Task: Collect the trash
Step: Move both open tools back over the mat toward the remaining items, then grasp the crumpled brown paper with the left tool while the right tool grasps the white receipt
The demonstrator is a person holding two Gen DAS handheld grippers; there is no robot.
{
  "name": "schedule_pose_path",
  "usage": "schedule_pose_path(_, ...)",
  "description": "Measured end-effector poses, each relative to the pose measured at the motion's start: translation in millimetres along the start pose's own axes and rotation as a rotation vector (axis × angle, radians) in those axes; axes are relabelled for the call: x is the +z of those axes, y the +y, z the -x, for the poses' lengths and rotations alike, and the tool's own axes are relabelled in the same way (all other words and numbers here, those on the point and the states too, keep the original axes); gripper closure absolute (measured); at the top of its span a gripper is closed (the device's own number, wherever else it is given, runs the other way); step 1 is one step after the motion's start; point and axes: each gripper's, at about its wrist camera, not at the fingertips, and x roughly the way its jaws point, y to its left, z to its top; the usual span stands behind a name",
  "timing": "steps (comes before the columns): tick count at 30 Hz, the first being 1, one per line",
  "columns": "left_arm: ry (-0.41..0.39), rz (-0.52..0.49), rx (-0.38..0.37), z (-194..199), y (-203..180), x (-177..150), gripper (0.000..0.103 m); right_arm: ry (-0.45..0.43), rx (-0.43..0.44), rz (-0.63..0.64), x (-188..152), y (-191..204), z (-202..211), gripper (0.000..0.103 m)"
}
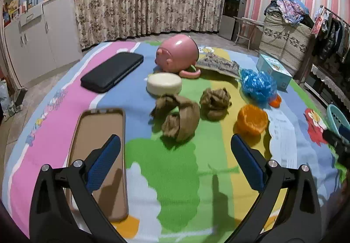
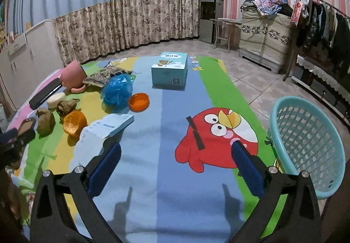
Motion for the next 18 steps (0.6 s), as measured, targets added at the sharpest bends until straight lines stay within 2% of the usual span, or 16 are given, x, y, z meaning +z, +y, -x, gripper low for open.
schedule_pose_path(3,0.009,-0.020,0.004,-11.5,-5.7,11.1,0.006,0.027,-0.018,-0.001,-1.2,-0.1,-5.7,0.005)
schedule_pose_path(6,0.037,-0.033,0.009,-26.4,-10.4,19.9,0.006,0.061,0.004,-0.018,-3.2,-0.8,-10.9,0.005)
schedule_pose_path(8,0.052,-0.043,0.020,-33.9,-11.6,22.2,0.010,0.061,0.017,-0.035,-3.4,0.4,-10.7,0.005)
schedule_pose_path(11,0.085,-0.064,0.024,-45.5,-14.0,24.3,0.020,0.048,0.040,-0.034,-2.5,7.4,-8.2,0.005)
schedule_pose_path(13,0.119,-0.064,0.016,-52.0,-13.4,22.7,0.035,0.046,0.048,-0.026,-3.0,14.6,-8.0,0.005)
schedule_pose_path(15,0.164,-0.047,0.007,-60.7,-9.5,23.0,0.043,0.050,0.058,-0.014,-4.5,21.0,-9.6,0.005)
schedule_pose_path(17,0.169,-0.024,-0.006,-61.6,-4.3,22.2,0.051,0.060,0.073,0.004,-6.3,27.5,-10.9,0.005)
schedule_pose_path(18,0.167,-0.016,-0.015,-60.5,-2.7,21.9,0.052,0.062,0.077,0.009,-6.8,29.2,-11.1,0.005)
